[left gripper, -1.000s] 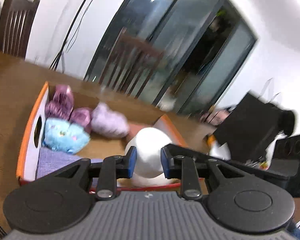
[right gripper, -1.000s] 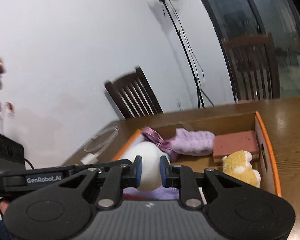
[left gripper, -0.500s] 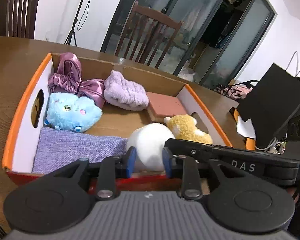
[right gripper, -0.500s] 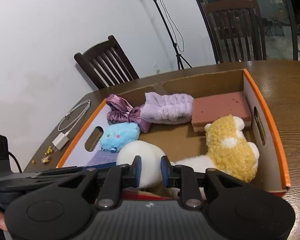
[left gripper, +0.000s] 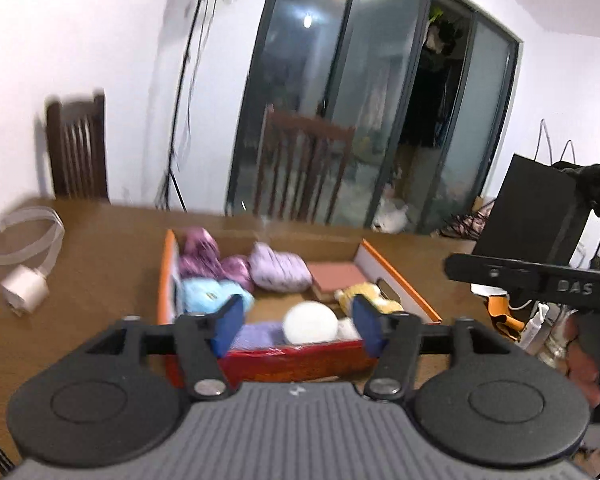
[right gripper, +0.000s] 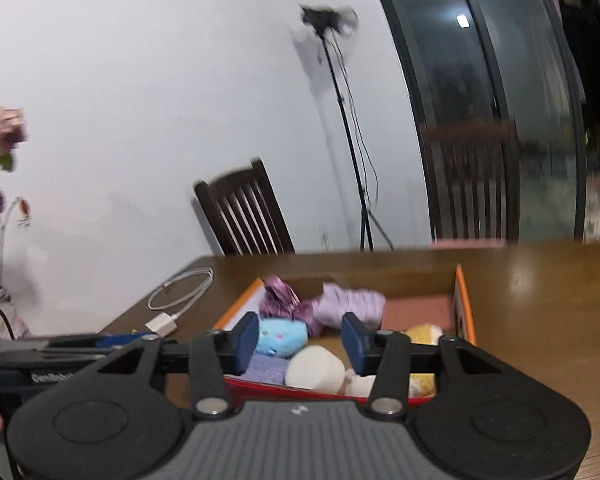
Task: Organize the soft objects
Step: 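Withdraw the open right gripper from the box toward the blue carton, then grasp the blue tissue carton with the right gripper and lift it, then carry the blue carton with the right gripper into the box and release, then withdraw the right gripper toward the white wedge sponge, then grasp the white wedge sponge with the right gripper and lift it, then carry the wedge sponge with the right gripper into the box and release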
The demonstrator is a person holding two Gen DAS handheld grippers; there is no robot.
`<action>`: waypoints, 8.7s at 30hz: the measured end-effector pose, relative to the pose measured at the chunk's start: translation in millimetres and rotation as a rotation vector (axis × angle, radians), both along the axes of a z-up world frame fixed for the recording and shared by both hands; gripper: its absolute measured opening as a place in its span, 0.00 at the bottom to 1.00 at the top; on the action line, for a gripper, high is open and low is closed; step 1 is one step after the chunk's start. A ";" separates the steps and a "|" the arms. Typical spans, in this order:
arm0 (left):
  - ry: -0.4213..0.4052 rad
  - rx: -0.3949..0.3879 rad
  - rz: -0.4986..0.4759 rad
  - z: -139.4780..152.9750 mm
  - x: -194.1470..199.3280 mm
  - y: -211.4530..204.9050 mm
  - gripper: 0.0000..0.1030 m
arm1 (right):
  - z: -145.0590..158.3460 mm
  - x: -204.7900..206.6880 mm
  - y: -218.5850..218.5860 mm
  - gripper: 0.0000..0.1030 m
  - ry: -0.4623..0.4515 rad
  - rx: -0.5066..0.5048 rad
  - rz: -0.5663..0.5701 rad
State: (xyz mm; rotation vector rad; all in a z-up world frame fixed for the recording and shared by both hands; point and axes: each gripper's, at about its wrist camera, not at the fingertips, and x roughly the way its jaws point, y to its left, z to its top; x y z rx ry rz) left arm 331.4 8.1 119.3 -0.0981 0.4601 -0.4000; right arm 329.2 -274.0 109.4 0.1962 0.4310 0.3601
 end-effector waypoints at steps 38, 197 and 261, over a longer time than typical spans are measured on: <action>0.173 -0.037 0.128 -118.6 10.2 58.9 0.53 | -123.3 -38.0 73.9 0.27 0.210 0.079 0.050; 0.164 0.204 0.111 -139.2 50.1 -50.7 0.38 | -130.4 3.3 11.9 0.31 0.100 0.049 0.001; 0.083 0.069 0.004 -29.1 165.9 -71.1 0.67 | -60.3 106.1 3.8 0.56 0.048 -0.201 -0.069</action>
